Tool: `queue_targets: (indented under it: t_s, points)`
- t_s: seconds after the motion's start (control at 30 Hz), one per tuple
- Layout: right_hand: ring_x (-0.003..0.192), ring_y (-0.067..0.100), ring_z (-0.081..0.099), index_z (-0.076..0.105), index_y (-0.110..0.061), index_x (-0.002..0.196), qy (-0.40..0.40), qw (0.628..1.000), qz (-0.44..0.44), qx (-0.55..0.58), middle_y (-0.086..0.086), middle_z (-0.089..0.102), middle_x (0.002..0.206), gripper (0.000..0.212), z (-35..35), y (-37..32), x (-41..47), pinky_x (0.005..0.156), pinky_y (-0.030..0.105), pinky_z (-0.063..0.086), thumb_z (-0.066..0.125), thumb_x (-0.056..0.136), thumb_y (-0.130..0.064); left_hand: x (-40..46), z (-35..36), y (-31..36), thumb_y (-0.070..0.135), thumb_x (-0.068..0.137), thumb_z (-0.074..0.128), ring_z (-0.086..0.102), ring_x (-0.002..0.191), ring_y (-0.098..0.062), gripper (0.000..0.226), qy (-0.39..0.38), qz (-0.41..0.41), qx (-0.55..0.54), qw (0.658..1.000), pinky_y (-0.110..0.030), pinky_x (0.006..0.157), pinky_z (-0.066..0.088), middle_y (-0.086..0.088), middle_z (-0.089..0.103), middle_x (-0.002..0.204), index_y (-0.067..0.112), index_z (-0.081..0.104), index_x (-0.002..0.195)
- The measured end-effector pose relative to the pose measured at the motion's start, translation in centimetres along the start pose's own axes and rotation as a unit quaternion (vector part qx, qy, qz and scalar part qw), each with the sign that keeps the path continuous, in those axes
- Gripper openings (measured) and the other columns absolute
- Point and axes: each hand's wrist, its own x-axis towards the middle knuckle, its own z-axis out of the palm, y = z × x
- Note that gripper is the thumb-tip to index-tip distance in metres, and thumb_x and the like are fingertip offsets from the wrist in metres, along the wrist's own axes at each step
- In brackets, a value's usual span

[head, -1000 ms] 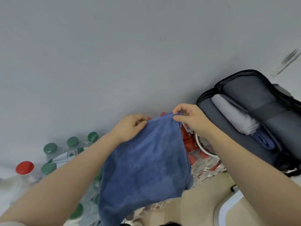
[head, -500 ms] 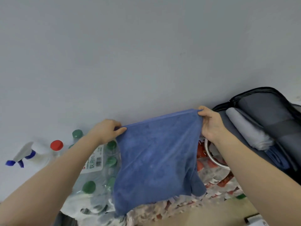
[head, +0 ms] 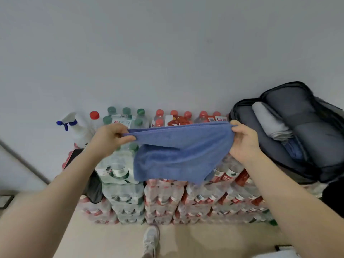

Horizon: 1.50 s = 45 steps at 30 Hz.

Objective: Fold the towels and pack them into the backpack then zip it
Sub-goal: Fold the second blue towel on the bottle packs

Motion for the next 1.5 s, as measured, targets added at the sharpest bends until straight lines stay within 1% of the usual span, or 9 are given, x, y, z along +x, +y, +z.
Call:
queue_targets:
  t_s: [0.17,0.27,0.47,0.6,0.83,1.07,1.33,1.43,1.5]
  points:
    - [0.044,0.011,0.040,0.036,-0.016,0.052,0.048,0.998,0.014,-0.034,-0.006,0.041,0.046,0.032,-1.3,2.4,-4.6,0.047,0.020,0.037,0.037,0.077,0.005,-8.3,-1.2,2.0,0.000,0.082,0.062,0.054,0.063,0.012,0.037,0.062,-0.046,-0.120,0.990,0.001,0.063,0.039,0.028,0.064,0.070,0.029,0.065,0.059]
    - [0.050,0.012,0.032,0.038,-0.020,0.041,0.100,0.977,-0.020,-0.189,-0.009,0.038,0.043,0.050,-1.3,2.9,-5.6,0.051,0.025,0.026,0.040,0.084,0.007,-11.1,-1.5,2.3,-0.002,0.083,0.060,0.052,0.051,0.010,0.051,0.069,-0.075,-0.168,0.980,0.001,0.052,0.037,0.028,0.064,0.064,0.042,0.067,0.059]
    - [0.069,0.011,0.046,0.059,-0.008,0.080,0.116,0.793,-0.113,-0.587,-0.003,0.053,0.074,0.005,1.1,3.2,-5.6,0.054,0.016,0.032,0.057,0.081,-0.003,-11.7,-1.4,1.3,0.006,0.083,0.064,0.049,0.046,0.001,0.029,0.146,-0.141,-0.125,0.971,-0.008,0.047,0.036,0.017,0.061,0.058,0.032,0.061,0.071]
    - [0.074,0.015,0.049,0.058,-0.009,0.084,0.114,0.774,-0.142,-0.606,0.002,0.056,0.081,0.008,1.7,4.2,-2.7,0.053,0.015,0.032,0.056,0.082,-0.002,-9.5,-1.7,0.5,0.016,0.084,0.063,0.052,0.064,-0.016,0.016,0.154,-0.153,-0.053,0.975,-0.020,0.057,0.038,-0.002,0.061,0.079,0.018,0.061,0.100]
    - [0.076,0.012,0.056,0.058,-0.015,0.085,0.074,0.849,-0.092,-0.514,0.005,0.061,0.092,0.025,2.7,5.9,5.6,0.062,0.015,0.044,0.048,0.085,0.007,-0.8,-2.7,-3.0,0.022,0.087,0.060,0.044,0.061,-0.019,0.016,0.133,-0.163,0.012,0.978,-0.021,0.053,0.032,-0.012,0.058,0.075,0.006,0.063,0.090]
    - [0.102,0.024,0.056,0.064,0.001,0.099,0.129,0.755,-0.114,-0.632,0.015,0.064,0.108,0.031,5.6,6.2,14.4,0.075,0.018,0.033,0.038,0.085,0.010,10.5,-2.2,-7.5,0.023,0.087,0.061,0.049,0.077,-0.022,0.021,0.071,-0.171,0.059,0.981,-0.029,0.063,0.033,-0.006,0.057,0.078,0.002,0.061,0.087]
    - [0.111,0.034,0.054,0.060,0.000,0.109,0.207,0.727,-0.058,-0.652,0.020,0.061,0.117,0.036,6.0,7.6,20.0,0.087,0.028,0.038,0.034,0.084,0.009,16.8,0.4,-11.3,0.028,0.089,0.056,0.057,0.087,-0.030,0.024,0.034,-0.179,0.113,0.977,-0.033,0.068,0.039,-0.014,0.066,0.089,0.006,0.058,0.100]
    - [0.122,0.037,0.044,0.051,-0.007,0.124,0.229,0.634,-0.025,-0.738,0.018,0.054,0.129,0.038,6.7,8.5,19.7,0.101,0.039,0.032,0.040,0.088,0.000,16.9,1.4,-11.3,0.017,0.092,0.046,0.056,0.101,-0.039,0.036,0.042,-0.151,0.138,0.978,-0.040,0.078,0.042,-0.021,0.060,0.108,0.005,0.042,0.126]
    - [0.123,0.037,0.042,0.049,-0.005,0.127,0.175,0.594,-0.073,-0.782,0.019,0.049,0.132,0.037,7.9,9.8,18.9,0.104,0.041,0.028,0.042,0.091,-0.006,16.2,2.2,-10.4,0.015,0.092,0.040,0.056,0.100,-0.040,0.036,0.032,-0.029,0.138,0.990,-0.044,0.081,0.046,-0.022,0.057,0.113,0.001,0.047,0.124]
